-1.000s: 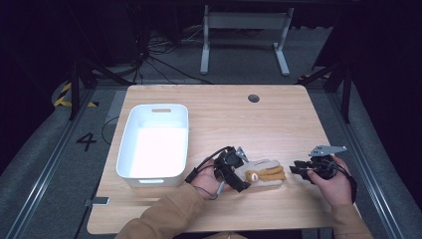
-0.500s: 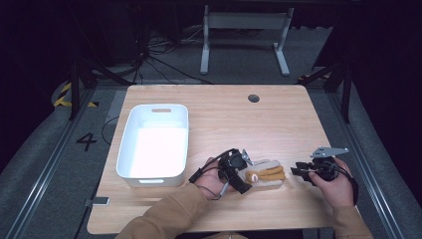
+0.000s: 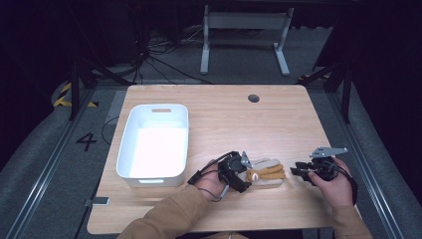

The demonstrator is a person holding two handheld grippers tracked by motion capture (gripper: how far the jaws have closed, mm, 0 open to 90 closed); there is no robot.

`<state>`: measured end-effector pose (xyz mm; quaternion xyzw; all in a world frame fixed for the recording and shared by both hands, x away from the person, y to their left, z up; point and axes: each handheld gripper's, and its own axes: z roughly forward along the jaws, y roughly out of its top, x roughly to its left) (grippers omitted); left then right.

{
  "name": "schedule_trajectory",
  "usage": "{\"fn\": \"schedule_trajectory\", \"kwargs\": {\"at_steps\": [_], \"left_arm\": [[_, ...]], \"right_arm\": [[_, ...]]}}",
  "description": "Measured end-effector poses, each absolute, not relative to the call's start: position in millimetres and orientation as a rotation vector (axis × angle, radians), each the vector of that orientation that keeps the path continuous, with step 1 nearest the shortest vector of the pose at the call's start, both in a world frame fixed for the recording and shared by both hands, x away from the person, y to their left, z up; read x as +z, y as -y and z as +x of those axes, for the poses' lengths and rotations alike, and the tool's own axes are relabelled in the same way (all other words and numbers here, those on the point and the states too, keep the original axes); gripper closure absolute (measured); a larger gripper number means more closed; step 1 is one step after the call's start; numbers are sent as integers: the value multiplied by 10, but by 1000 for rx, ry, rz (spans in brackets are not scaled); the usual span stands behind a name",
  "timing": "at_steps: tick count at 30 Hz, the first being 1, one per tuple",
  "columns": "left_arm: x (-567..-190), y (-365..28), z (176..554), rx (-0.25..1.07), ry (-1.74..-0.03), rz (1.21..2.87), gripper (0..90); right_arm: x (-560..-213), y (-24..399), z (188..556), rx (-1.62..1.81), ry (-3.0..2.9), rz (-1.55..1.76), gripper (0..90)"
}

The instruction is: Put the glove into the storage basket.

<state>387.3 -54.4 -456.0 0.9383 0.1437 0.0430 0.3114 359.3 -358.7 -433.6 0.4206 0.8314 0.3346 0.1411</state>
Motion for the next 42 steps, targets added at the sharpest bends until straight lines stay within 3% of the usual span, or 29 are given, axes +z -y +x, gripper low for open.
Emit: {"fn": "schedule_trajectory", "kwargs": {"at_steps": [8,15,27,42], "left_arm": [[-4498,571,3839,118,-386,2518,571],[-4482,575,3824,120,-386,2530,681],[-4394,516,3871,89,-433,2512,722],[-3903,252,3907,70,-565,2463,722]], "right_arm": [[-4340,3598,3593,967,-2395,1219,644],[-4343,3608,3592,966,-2395,1217,645],[-4351,3627,3607,975,-2394,1215,644],[-4351,3663,3719,1038,-2411,1215,639]]}}
